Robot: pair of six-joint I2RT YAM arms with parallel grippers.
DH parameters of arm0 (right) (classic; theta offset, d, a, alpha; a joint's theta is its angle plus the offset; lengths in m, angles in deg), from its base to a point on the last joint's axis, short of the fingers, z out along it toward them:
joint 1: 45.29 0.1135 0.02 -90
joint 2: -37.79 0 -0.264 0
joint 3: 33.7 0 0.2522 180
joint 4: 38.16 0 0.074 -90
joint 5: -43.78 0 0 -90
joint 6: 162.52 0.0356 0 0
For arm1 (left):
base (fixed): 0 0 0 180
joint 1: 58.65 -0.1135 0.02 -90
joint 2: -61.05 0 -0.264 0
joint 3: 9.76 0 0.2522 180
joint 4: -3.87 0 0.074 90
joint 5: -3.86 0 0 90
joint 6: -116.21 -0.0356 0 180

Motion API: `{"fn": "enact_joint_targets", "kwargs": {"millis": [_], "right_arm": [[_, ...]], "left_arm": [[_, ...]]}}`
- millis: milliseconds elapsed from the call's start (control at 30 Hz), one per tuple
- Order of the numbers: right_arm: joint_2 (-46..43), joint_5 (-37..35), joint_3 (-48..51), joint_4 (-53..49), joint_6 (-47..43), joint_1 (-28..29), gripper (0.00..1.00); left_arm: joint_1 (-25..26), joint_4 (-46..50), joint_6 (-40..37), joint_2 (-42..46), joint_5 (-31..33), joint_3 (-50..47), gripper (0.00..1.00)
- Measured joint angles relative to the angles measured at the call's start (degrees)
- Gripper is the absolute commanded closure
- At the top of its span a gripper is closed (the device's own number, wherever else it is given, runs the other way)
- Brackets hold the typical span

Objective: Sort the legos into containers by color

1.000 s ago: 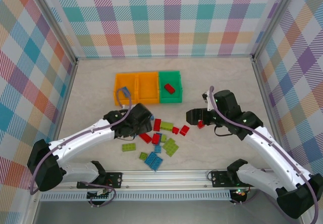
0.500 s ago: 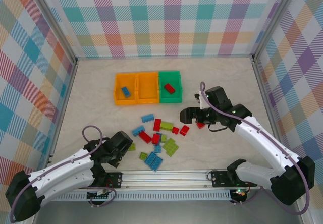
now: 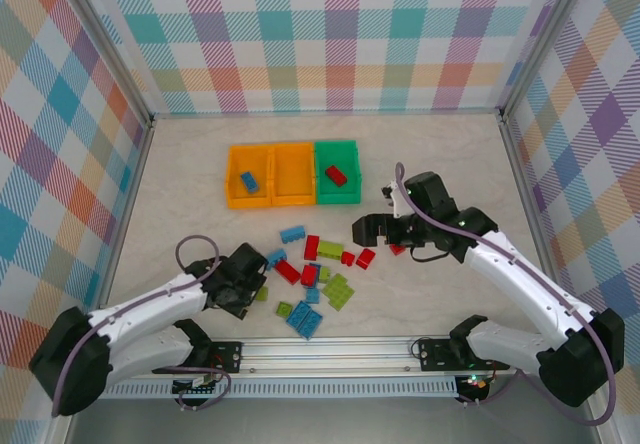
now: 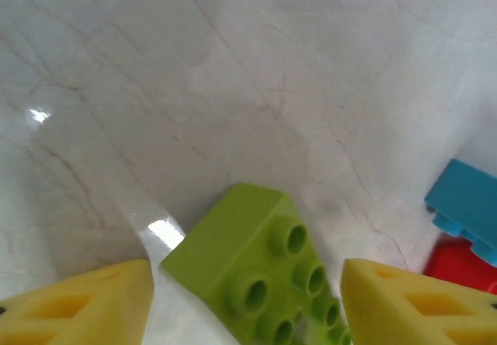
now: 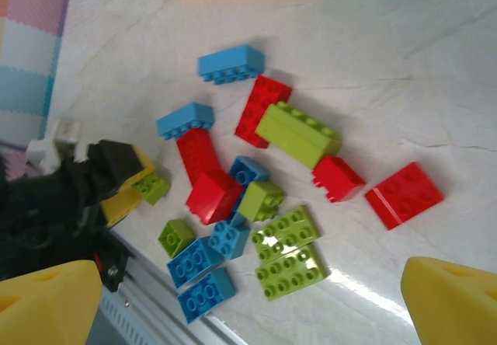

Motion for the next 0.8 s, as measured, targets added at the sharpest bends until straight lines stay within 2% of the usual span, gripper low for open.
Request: {"fn": "enact_joint_targets", "kwargs": {"millis": [133,300,400,533,800], "right_arm": [[0.61,3.45,0.0,0.42,-0.55,5.03,0.01],[4.04,4.35,0.0,-0.61,-2.01,11.89,0.0],[4.9,4.0,0.0,-1.03,-2.19,13.27,0.0],[4.96,1.99,0.0,-0.85,-2.08,13.27,0.0],[3.8,-4.57,0.0,-0.61,-1.75,13.27,0.0]], "left_arm": [[-0.68,3.04,-3.34,-5.35,-1.7,2.56,0.62],[-1.29,4.46,-6.51,-7.82,-2.47,4.09,0.74],[-1.4,5.53,-9.49,-8.9,-2.47,5.55,0.79],[-1.99,4.92,-14.91,-9.88,-0.59,9.77,0.81],[-6.54,1.95,-30.77,-9.73,7.23,28.7,0.81]]}}
